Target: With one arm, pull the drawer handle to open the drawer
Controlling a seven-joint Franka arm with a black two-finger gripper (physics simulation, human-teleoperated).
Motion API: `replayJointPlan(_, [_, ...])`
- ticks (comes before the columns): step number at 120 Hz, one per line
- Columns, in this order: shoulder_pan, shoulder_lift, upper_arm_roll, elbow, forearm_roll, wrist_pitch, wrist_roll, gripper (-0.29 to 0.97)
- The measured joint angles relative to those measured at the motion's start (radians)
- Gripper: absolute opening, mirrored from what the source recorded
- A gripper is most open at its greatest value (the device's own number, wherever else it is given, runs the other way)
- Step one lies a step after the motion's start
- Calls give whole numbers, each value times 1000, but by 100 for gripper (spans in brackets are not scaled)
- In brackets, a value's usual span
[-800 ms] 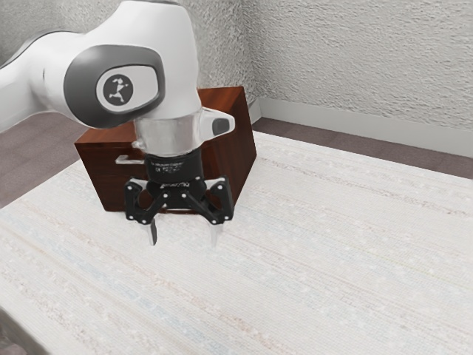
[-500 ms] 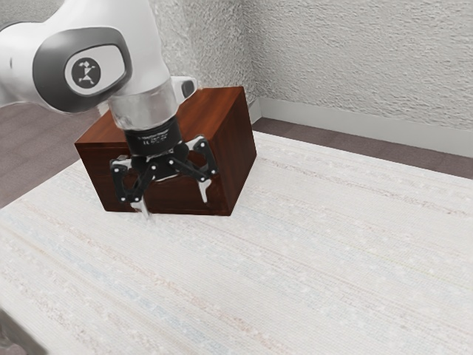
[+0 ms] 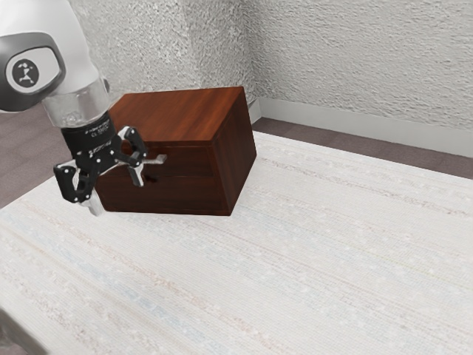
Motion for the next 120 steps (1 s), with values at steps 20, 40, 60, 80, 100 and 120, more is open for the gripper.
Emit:
replayJointPlan(20, [146,-62,1,-58,-1,40,-61,68])
replayJointPlan(40, [482,-60,-228,-57,-42,72,-89,68])
replayJointPlan(60, [714,-15,-493,-7,-87,84,-111,68])
replayJointPlan(80, [799,45,-584,39,-113,92,-127,68])
replayJointPlan(100, [501,95,-257,27,-104,174,-137,68])
replayJointPlan(120, [475,163,-220,28,-80,282,-129,68])
